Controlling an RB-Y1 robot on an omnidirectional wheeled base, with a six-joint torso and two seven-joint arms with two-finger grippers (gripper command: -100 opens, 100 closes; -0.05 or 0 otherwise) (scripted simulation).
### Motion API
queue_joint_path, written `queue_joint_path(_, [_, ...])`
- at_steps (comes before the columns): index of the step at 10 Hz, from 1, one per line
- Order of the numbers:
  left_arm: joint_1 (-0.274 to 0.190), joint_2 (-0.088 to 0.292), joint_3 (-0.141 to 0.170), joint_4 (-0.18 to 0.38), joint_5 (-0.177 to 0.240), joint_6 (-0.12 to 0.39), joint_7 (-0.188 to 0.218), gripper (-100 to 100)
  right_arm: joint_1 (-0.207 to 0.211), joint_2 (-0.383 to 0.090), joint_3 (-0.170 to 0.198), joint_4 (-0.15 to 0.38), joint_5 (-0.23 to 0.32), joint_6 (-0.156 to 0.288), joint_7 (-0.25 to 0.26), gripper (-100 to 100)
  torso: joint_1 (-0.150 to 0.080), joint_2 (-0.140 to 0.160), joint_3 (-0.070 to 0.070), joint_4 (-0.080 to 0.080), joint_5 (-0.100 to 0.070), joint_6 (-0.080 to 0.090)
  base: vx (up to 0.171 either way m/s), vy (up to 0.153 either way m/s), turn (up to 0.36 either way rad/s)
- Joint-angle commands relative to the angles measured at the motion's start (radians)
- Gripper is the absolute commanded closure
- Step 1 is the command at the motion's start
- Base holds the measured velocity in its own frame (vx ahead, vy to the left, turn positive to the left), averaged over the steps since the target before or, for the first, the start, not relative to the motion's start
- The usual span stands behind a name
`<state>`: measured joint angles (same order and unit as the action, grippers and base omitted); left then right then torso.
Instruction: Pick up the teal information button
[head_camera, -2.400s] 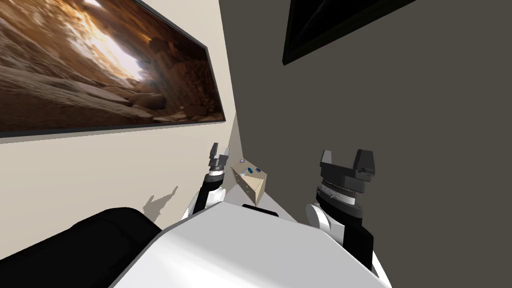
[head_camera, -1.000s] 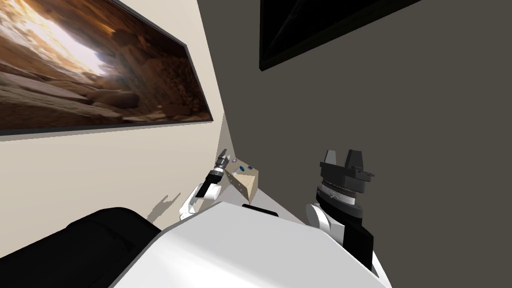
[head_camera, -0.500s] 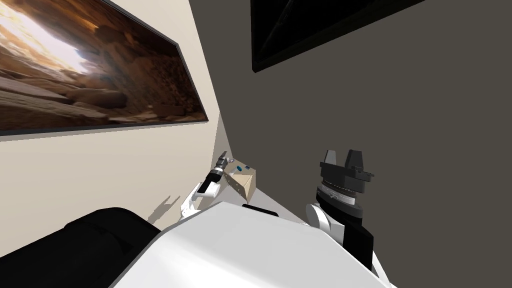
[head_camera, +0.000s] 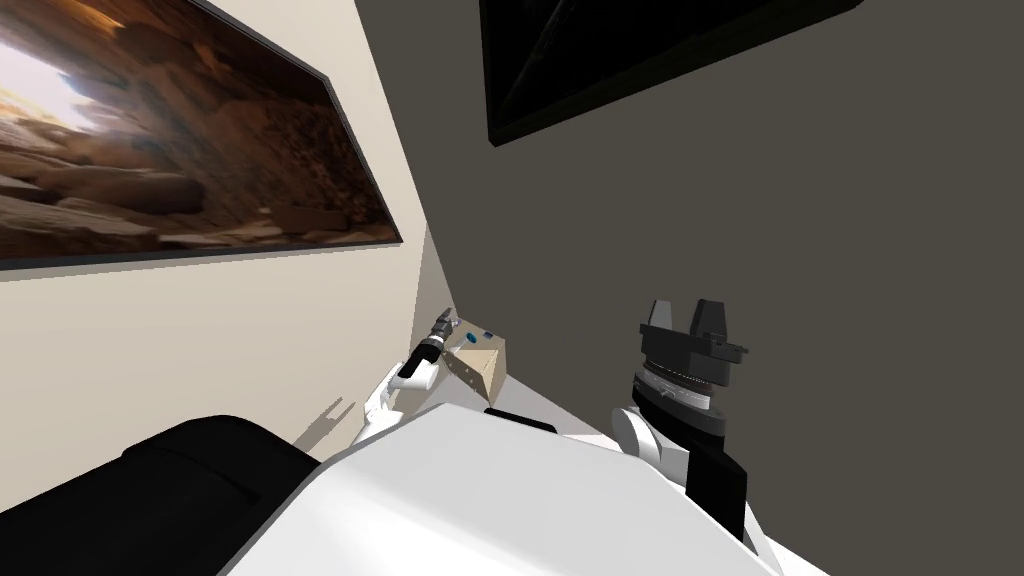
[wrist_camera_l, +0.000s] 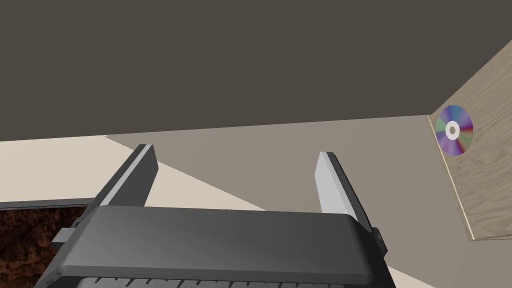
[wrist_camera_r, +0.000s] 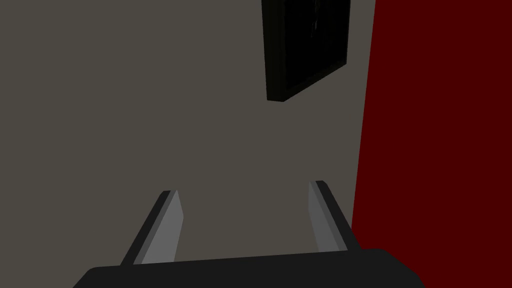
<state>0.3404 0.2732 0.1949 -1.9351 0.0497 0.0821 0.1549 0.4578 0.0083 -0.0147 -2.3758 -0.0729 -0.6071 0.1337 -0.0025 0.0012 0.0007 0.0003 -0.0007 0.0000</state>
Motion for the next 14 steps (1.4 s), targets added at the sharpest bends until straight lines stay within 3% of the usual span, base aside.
queue_joint_path(1, [-0.015, 0.01, 0.01, 0.031, 0.005, 0.048, 0.001, -100, 0.0, 0.0, 0.0, 0.0, 0.0, 0.0, 0.0, 0, 0.0, 0.0, 0.0, 0.0, 0.0, 0.0, -0.007, -0.04, -0.075])
queue_joint_path(3, [-0.039, 0.023, 0.026, 0.08, 0.013, 0.108, -0.002, -100, 0.0, 0.0, 0.0, 0.0, 0.0, 0.0, 0.0, 0, 0.001, 0.0, 0.0, 0.0, 0.0, 0.0, -0.007, -0.032, -0.124])
queue_joint_path(4, [-0.065, 0.036, 0.042, 0.132, 0.02, 0.134, -0.006, -100, 0.0, 0.0, 0.0, 0.0, 0.0, 0.0, 0.0, 0, 0.001, 0.0, 0.0, 0.0, 0.0, -0.001, -0.006, -0.037, -0.177])
queue_joint_path(6, [-0.065, 0.036, 0.042, 0.132, 0.02, 0.168, -0.006, -100, 0.0, 0.0, 0.0, 0.0, 0.0, 0.0, 0.0, 0, 0.001, 0.0, 0.0, 0.0, 0.0, -0.001, -0.003, -0.018, -0.028])
queue_joint_path(7, [-0.091, 0.048, 0.057, 0.177, 0.027, 0.209, -0.011, -100, 0.0, 0.0, 0.0, 0.0, 0.0, 0.0, 0.0, 0, 0.002, 0.0, 0.0, 0.0, 0.0, -0.001, -0.004, -0.024, -0.193])
queue_joint_path(10, [-0.119, 0.06, 0.072, 0.242, 0.033, 0.285, -0.017, -100, 0.0, 0.0, 0.0, 0.0, 0.0, 0.0, 0.0, 0, 0.002, -0.001, 0.0, 0.0, 0.0, 0.0, -0.001, -0.015, -0.123])
queue_joint_path(13, [-0.176, 0.082, 0.101, 0.326, 0.043, 0.377, -0.035, -100, 0.0, 0.0, 0.0, 0.0, 0.0, 0.0, 0.0, 0, 0.003, 0.0, 0.0, 0.0, 0.001, -0.001, -0.002, -0.009, -0.159])
queue_joint_path(14, [-0.176, 0.082, 0.101, 0.357, 0.043, 0.398, -0.035, -100, 0.0, 0.0, 0.0, 0.0, 0.0, 0.0, 0.0, 0, 0.003, -0.001, 0.0, 0.0, 0.001, 0.0, -0.001, 0.0, -0.094])
